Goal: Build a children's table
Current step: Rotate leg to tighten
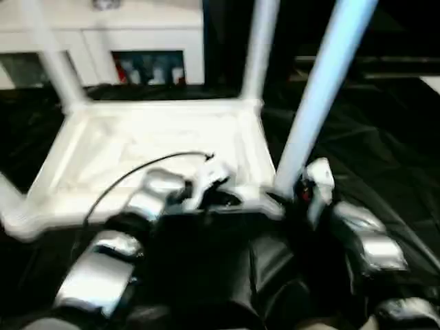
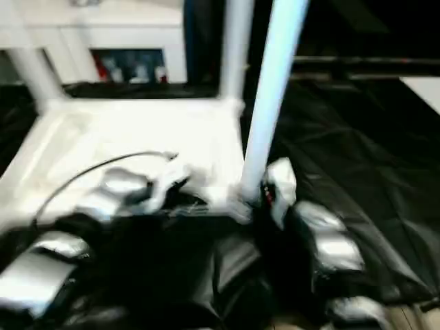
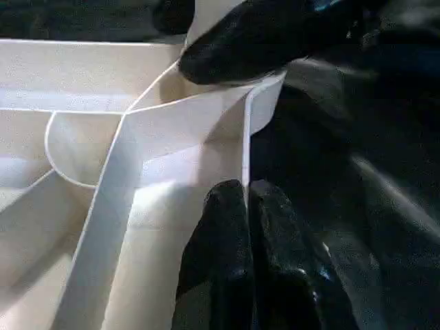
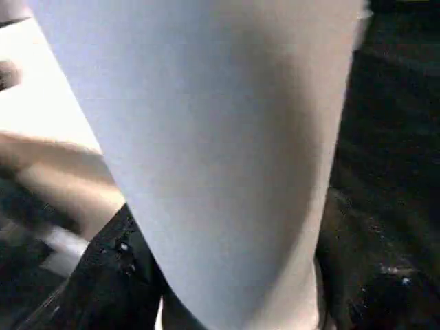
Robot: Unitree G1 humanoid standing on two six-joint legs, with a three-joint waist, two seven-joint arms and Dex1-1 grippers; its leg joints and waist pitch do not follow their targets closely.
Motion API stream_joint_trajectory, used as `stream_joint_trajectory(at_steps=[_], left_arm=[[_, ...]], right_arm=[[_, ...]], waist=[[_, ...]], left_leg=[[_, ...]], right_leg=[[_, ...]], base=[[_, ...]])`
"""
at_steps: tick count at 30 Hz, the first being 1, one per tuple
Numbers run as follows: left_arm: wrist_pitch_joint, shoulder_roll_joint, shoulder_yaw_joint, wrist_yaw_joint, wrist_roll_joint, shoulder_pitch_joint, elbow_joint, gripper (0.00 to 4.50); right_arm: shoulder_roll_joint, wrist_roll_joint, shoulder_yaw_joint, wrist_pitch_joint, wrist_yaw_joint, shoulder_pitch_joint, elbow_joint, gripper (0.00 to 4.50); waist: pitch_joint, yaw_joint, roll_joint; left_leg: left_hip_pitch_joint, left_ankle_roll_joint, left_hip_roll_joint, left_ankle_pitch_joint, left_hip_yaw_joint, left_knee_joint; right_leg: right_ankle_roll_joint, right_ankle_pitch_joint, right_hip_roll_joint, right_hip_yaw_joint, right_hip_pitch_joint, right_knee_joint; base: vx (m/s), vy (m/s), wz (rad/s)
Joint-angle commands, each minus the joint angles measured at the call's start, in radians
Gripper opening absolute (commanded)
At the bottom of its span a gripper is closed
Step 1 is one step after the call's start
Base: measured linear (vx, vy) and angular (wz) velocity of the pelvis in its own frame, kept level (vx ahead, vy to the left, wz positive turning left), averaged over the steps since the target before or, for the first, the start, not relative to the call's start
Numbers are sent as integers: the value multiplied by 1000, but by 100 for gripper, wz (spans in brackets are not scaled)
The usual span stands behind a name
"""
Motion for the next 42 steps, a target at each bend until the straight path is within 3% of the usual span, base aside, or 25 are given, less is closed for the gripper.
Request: stream_joint_trajectory(at_steps=[1,3,4,7,9,10,13,15,16,19,23,26,30,34,42], left_arm=[[11,-65,37,133,-33,-31,19,0],[9,-106,45,197,-38,-49,38,0],[6,-118,48,194,-41,-52,43,0],[-1,-139,45,171,-40,-60,53,0],[-3,-142,42,166,-37,-61,55,0],[3,-135,35,141,-33,-62,57,0],[12,-104,13,74,-23,-55,56,0],[16,-78,3,20,-18,-46,49,0],[21,-66,1,-4,-17,-44,47,0],[28,-30,-9,-94,-17,-37,36,0],[21,22,-20,-245,-29,-23,7,0],[24,48,-27,-328,-42,-13,-16,0],[28,95,-40,-441,-52,2,-52,0],[46,132,-44,-527,-66,14,-83,0],[63,151,-45,-548,-72,31,-120,0]], right_arm=[[32,-84,32,33,-133,13,71,254],[71,-104,27,41,-229,-15,104,254],[80,-118,31,36,-257,-26,119,254],[113,-124,47,7,-250,-50,144,254],[123,-116,52,-3,-233,-54,144,254],[129,-104,63,-19,-189,-54,129,300],[118,-79,75,-41,-106,-52,101,318],[92,-65,86,-59,-27,-48,75,340],[75,-56,91,-57,24,-44,61,346],[13,-36,118,-55,186,-23,15,346],[-83,-7,143,-40,388,9,-46,346],[-128,28,146,-14,494,29,-90,346],[-197,64,155,24,626,60,-143,346],[-229,69,155,33,679,73,-156,330],[-223,77,160,60,691,79,-174,267]], waist=[[-54,-6,-11],[-56,-9,-10],[-58,-8,-5],[-62,-9,-6],[-64,-6,-5],[-65,-6,-5],[-65,-6,-3],[-65,-7,-4],[-65,-4,-12],[-64,0,-9],[-72,7,-9],[-70,18,-10],[-69,31,-13],[-68,36,-11],[-70,40,-15]], left_leg=[[40,-60,111,-370,-75,-92],[39,-58,109,-362,-74,-92],[35,-47,108,-343,-73,-93],[24,-14,104,-285,-70,-88],[24,18,105,-256,-67,-85],[22,30,106,-246,-67,-85],[21,45,107,-246,-68,-85],[19,49,108,-245,-68,-85],[18,58,108,-239,-67,-84],[16,69,112,-226,-66,-84],[14,103,114,-151,-59,-74],[12,126,117,-155,-60,-72],[16,112,121,-165,-60,-76],[20,73,123,-182,-60,-80],[18,72,120,-149,-60,-76]], right_leg=[[-198,-396,-104,61,9,-97],[-197,-373,-103,62,9,-96],[-196,-343,-103,63,13,-95],[-204,-281,-103,61,20,-87],[-212,-244,-104,62,23,-86],[-217,-229,-102,61,25,-83],[-221,-236,-102,59,28,-82],[-225,-225,-101,58,29,-81],[-228,-228,-103,58,31,-78],[-226,-230,-100,55,35,-77],[-271,-83,-99,53,33,-57],[-279,-90,-105,53,35,-58],[-271,-127,-102,53,30,-60],[-274,-141,-102,54,26,-58],[-287,-84,-104,54,28,-51]], base=[[0,0,0],[0,0,0],[0,0,0],[0,0,0],[0,0,0],[0,0,0],[0,0,0],[0,0,0],[0,0,0],[0,0,0],[0,0,0],[0,0,0],[0,0,0],[0,0,0],[0,0,0]])
